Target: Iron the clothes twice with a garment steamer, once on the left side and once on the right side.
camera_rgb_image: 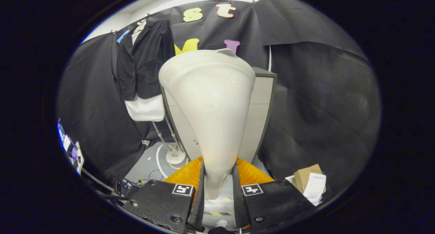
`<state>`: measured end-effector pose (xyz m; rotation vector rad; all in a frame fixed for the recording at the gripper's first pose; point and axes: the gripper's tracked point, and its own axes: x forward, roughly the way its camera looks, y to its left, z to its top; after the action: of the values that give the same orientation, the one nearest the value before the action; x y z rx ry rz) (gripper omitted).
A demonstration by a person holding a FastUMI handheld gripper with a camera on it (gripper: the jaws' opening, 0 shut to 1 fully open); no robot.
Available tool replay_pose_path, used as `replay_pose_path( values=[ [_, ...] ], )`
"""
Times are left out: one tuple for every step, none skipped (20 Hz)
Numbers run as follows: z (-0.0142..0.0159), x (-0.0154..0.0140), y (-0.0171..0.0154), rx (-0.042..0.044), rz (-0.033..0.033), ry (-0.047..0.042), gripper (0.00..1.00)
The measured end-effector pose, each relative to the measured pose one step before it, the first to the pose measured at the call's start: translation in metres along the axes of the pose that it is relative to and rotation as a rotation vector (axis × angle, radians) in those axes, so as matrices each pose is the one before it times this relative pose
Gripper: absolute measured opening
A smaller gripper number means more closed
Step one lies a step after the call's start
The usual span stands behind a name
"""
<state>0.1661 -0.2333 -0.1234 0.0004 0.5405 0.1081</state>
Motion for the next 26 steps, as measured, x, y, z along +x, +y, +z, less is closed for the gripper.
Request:
replay_pose_path(
  values=[
    [0.00002, -0.00013, 0.00114, -0.00072, 0.00109, 0.00062, 0.39],
    [-0.00060, -0.00082, 0.00044, 0.00244, 0.00052, 0.00148, 0.39],
    [0.00055, 0.00004, 0.00078, 0.00020, 0.00006, 0.00164, 0.39],
    [-0.00097, 0.00048, 0.00036, 0.00045, -0.00001, -0.00047, 0.39],
    [0.00065, 0.00001, -0.00009, 0.00088, 0.00011, 0.00091, 0.39],
    [-0.00014, 0.00008, 0.00032, 0.00172, -0.00031, -0.00026, 0.39],
    [0.00028, 0.00022, 0.00026, -0.00010, 0.00025, 0.00127, 0.39],
    [-0.00043, 0.00029, -0.00012, 0.00115, -0.00065, -0.00006, 0.39],
    [0.00024, 0.00021, 0.00023, 0.00022, -0.00044, 0.00152, 0.39],
    [-0.00127, 0.00005, -0.00031, 0.00035, -0.00010, 0.00136, 0.39],
    [0.00006, 0.00032, -0.00023, 0.00169, -0.00052, 0.00181, 0.39],
    [-0.00081, 0.00009, -0.00046, -0.00055, -0.00078, 0.00173, 0.39],
    [0.00021, 0.00041, -0.00049, 0.00044, -0.00074, -0.00004, 0.39],
    [-0.00007, -0.00021, -0.00015, 0.00036, -0.00106, 0.00164, 0.39],
    [0.00031, 0.00024, -0.00041, 0.00148, 0.00071, 0.00031, 0.39],
    [-0.00079, 0.00012, -0.00067, -0.00116, -0.00111, 0.00085, 0.39],
    [0.00085, 0.00033, -0.00043, -0.00026, -0.00097, -0.00082, 0.39],
    [-0.00041, -0.00008, 0.00061, -0.00023, 0.00027, 0.00147, 0.39],
    [0.00007, 0.00063, -0.00016, -0.00028, -0.00018, 0.00129, 0.39],
    [0.00062, 0.00088, -0.00060, 0.00015, 0.00050, -0.00105, 0.39],
    [0.00070, 0.00047, 0.00002, -0.00071, -0.00016, 0.00008, 0.39],
    [-0.00035, -0.00034, 0.00042, -0.00062, 0.00132, -0.00090, 0.39],
    [0.00095, 0.00078, 0.00042, 0.00029, 0.00146, -0.00163, 0.39],
    [0.00128, -0.00124, -0.00020, -0.00097, 0.00070, -0.00165, 0.39],
    [0.00093, 0.00089, 0.00012, -0.00115, 0.00110, -0.00128, 0.39],
    [0.00021, 0.00011, 0.00049, 0.00111, 0.00158, -0.00215, 0.39]
  ],
)
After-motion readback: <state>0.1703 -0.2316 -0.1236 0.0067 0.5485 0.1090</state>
